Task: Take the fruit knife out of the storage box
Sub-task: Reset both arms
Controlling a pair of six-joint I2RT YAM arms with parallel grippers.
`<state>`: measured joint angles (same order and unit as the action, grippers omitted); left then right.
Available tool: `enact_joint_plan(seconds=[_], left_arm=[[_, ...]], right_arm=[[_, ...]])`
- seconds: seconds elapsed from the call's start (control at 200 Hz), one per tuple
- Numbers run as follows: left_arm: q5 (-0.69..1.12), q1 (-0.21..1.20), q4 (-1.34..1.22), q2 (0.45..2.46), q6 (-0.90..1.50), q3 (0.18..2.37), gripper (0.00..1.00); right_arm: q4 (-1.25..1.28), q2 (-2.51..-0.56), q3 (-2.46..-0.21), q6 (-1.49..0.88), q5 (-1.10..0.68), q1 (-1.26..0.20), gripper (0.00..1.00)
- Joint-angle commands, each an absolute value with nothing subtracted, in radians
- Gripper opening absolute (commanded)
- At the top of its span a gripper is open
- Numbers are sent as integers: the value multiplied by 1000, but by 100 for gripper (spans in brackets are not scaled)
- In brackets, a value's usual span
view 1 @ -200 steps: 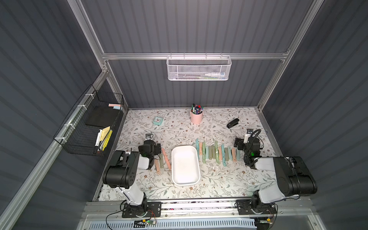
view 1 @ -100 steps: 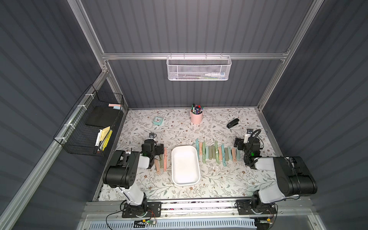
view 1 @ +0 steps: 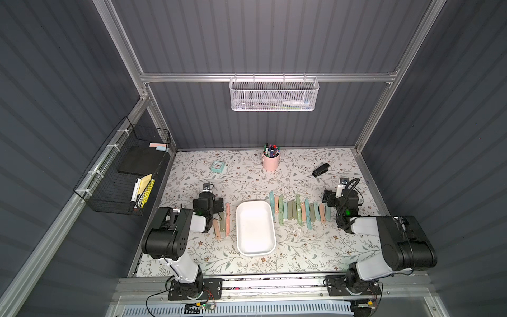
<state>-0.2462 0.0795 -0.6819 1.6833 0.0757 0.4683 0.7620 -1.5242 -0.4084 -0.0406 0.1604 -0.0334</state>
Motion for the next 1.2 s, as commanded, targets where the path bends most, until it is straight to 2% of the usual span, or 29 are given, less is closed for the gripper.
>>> enact_joint_plan(seconds=[0.0, 0.891, 0.991, 1.196], left_arm=[[-333, 79, -634, 1697, 100, 444, 99], [-357, 95, -623, 1701, 91, 453, 99], [-356, 95, -623, 1701, 91, 452, 99], [-356, 95, -624, 1701, 90, 452, 99]], right_arm=[[776, -1514, -424, -34, 157, -29, 99], [776, -1514, -425, -35, 157, -29, 99], [759, -1512, -429, 1, 66, -30, 99], [760, -1512, -431, 2, 65, -29, 99]])
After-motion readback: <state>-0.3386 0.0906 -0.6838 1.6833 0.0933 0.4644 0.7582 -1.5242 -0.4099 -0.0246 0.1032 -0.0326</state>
